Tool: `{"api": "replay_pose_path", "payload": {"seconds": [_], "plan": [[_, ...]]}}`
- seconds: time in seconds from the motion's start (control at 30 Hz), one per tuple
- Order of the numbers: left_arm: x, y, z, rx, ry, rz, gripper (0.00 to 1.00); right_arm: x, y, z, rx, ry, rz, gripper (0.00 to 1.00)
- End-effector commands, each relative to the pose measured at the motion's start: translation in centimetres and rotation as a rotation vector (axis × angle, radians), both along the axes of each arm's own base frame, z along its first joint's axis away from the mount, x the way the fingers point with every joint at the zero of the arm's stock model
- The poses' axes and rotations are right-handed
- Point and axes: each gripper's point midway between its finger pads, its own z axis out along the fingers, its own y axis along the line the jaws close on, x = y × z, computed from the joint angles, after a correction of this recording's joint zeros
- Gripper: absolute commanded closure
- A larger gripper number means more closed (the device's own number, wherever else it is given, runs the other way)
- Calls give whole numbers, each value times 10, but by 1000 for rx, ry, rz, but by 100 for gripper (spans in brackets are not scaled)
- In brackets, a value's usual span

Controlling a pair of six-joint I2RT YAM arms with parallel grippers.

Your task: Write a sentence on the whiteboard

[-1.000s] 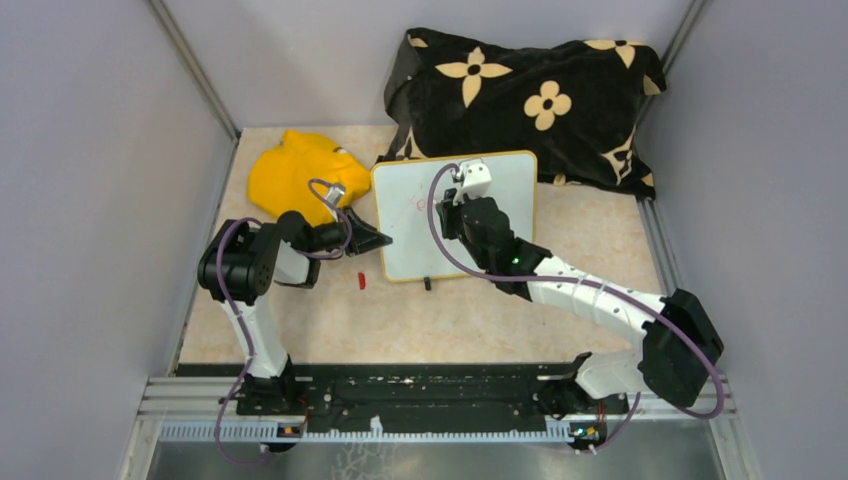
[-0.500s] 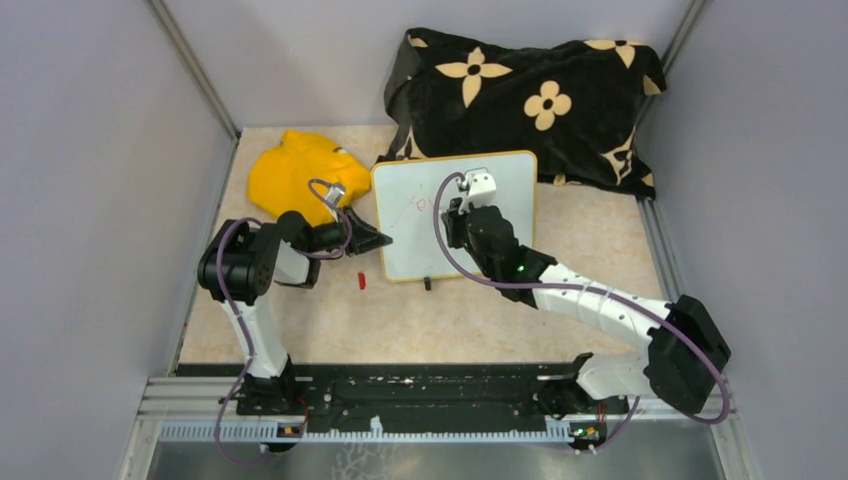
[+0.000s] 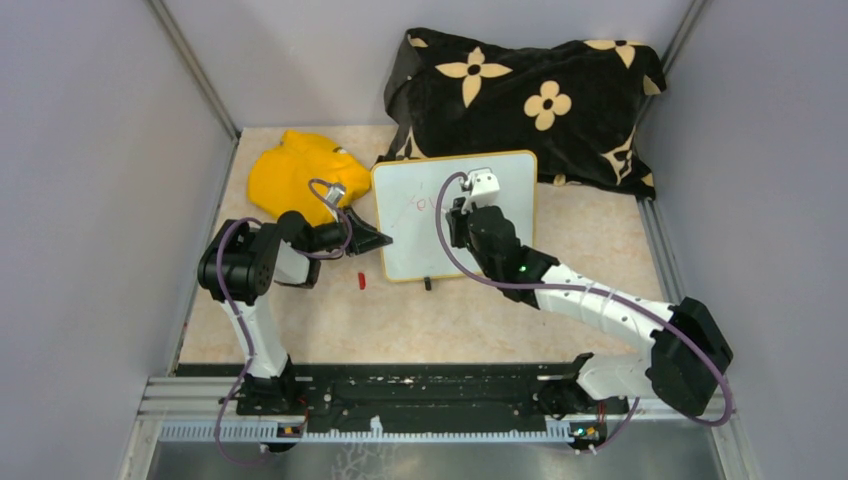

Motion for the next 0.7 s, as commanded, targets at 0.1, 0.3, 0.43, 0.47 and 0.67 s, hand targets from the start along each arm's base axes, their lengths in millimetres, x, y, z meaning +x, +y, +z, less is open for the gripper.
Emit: {"api": "replay_pose_path", "payload": {"seconds": [0.1, 0.3, 0.43, 0.47, 0.67], "plan": [[-9, -6, 3, 5, -43, -44, 100, 14, -15, 27, 10, -58, -72, 100], [-10, -8, 2, 12, -44, -49, 100, 20, -9, 38, 18, -74, -65, 100], [-10, -8, 1, 13, -43, -50, 100, 23, -6, 42, 19, -82, -65, 100], [-10, -8, 1, 13, -43, -49, 100, 24, -5, 43, 20, -83, -64, 100], [-10, -8, 1, 13, -45, -49, 100, 28, 0, 46, 25, -85, -57, 100]]}}
